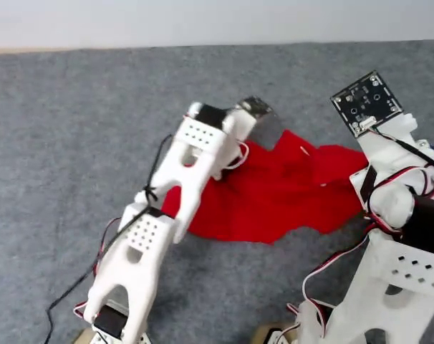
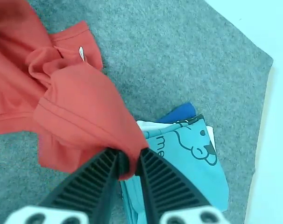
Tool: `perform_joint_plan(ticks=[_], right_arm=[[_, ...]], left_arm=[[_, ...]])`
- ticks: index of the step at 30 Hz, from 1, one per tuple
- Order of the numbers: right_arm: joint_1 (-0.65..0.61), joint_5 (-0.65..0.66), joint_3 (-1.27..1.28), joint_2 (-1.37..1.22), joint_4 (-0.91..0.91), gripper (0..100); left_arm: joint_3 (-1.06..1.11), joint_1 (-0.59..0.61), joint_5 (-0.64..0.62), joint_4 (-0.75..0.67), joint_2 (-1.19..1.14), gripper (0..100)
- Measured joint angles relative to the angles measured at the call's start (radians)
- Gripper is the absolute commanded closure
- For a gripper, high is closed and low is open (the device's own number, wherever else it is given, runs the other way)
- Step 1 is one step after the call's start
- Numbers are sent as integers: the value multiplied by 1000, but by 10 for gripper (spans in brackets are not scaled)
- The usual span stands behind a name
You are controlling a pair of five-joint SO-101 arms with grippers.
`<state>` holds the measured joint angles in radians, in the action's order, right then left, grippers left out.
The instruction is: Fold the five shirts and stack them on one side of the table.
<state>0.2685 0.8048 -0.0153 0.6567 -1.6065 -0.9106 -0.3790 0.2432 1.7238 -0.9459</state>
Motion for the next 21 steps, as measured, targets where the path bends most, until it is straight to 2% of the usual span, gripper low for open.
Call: perform_joint_plan(ticks=[9, 15, 21], right_arm=[[0, 0, 0, -2, 66, 987], [-54, -29, 25, -52, 110, 987], [-103, -63, 25, -84, 129, 987]], left_arm=[[545, 3, 3, 0, 506, 997], [959, 3, 3, 0, 884, 997], [1277, -6, 2, 0, 1232, 997]])
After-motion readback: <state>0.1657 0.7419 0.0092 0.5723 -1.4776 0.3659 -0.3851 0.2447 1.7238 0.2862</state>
